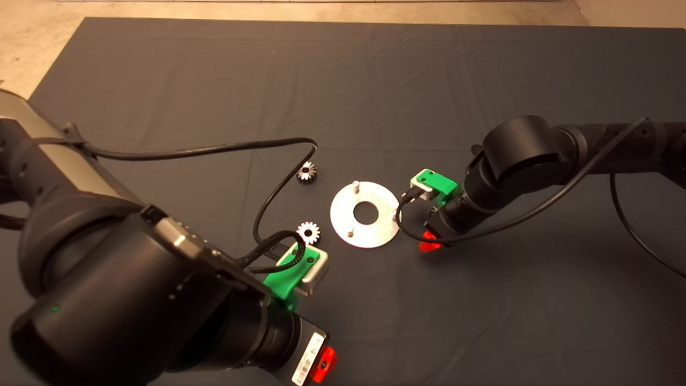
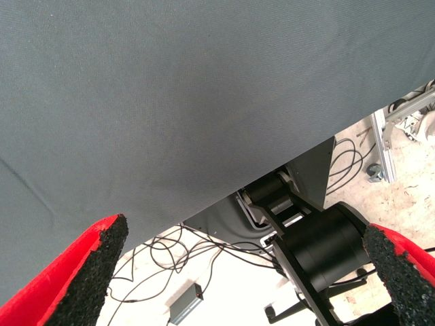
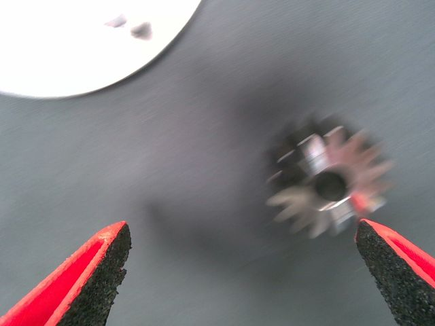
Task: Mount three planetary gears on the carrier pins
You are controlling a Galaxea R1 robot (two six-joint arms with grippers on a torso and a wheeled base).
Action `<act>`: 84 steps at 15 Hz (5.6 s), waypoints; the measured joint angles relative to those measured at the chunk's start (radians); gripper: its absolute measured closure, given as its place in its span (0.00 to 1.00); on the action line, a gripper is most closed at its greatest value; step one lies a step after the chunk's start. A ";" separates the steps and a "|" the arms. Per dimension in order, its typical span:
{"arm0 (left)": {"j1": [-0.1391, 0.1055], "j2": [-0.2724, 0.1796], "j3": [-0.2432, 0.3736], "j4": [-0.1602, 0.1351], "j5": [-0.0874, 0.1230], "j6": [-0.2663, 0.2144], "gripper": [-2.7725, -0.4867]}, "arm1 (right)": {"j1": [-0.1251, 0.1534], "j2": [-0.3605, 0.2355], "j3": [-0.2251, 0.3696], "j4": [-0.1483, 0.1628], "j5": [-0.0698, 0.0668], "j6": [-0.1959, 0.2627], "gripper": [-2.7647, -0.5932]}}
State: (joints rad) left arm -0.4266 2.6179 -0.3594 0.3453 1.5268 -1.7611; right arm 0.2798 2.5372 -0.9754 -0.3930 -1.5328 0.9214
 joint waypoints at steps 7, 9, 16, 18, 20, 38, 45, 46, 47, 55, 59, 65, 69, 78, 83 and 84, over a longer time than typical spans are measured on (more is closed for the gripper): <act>0.000 0.000 0.000 0.000 0.000 0.000 0.11 | 0.000 0.000 -0.051 -0.011 0.000 -0.051 0.14; 0.000 -0.001 0.000 0.000 0.000 0.000 0.11 | 0.000 0.000 -0.057 -0.020 0.000 -0.058 0.14; 0.000 -0.001 0.000 0.000 0.000 0.000 0.11 | 0.000 0.000 -0.062 -0.045 0.000 -0.068 0.24; 0.000 -0.001 0.000 0.000 0.000 0.000 0.11 | 0.000 0.000 -0.062 -0.047 0.001 -0.068 0.25; 0.000 -0.002 0.000 0.000 0.000 0.000 0.11 | 0.000 -0.004 -0.062 -0.052 0.002 -0.068 0.30; 0.000 -0.006 0.000 0.000 0.000 0.001 0.11 | -0.003 -0.041 -0.039 -0.055 0.003 -0.067 0.51; 0.000 -0.006 0.000 0.000 0.000 0.001 0.11 | -0.028 -0.035 -0.037 -0.056 0.003 -0.057 0.51; 0.000 -0.006 0.000 0.000 0.000 0.001 0.11 | -0.035 -0.033 -0.037 -0.057 0.003 -0.057 0.51; 0.000 -0.006 0.000 0.000 0.000 0.001 0.11 | -0.039 -0.031 -0.037 -0.061 0.003 -0.056 0.51; 0.000 -0.005 0.000 0.000 0.000 0.001 0.11 | -0.039 -0.013 -0.043 -0.125 0.002 -0.056 0.54; 0.000 -0.005 0.000 0.000 0.000 0.001 0.11 | -0.039 -0.010 -0.047 -0.142 0.003 -0.056 0.59; 0.000 -0.005 0.000 0.000 0.000 0.001 0.11 | -0.039 -0.011 -0.051 -0.150 0.003 -0.056 0.70; 0.000 -0.005 0.000 0.000 0.000 0.001 0.11 | -0.039 -0.011 -0.053 -0.150 0.006 -0.056 0.74; 0.000 -0.005 0.000 0.000 0.000 0.001 0.11 | -0.038 -0.010 -0.055 -0.149 0.007 -0.052 0.77; 0.000 -0.002 0.000 0.000 0.000 0.001 0.11 | 0.025 -0.005 -0.062 -0.045 0.003 -0.019 0.77; 0.000 -0.002 0.000 0.000 0.000 0.001 0.11 | 0.052 -0.001 -0.059 -0.016 0.001 -0.008 0.77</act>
State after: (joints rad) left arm -0.4266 2.6155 -0.3594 0.3449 1.5265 -1.7602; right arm 0.3317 2.5363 -1.0341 -0.4087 -1.5321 0.9138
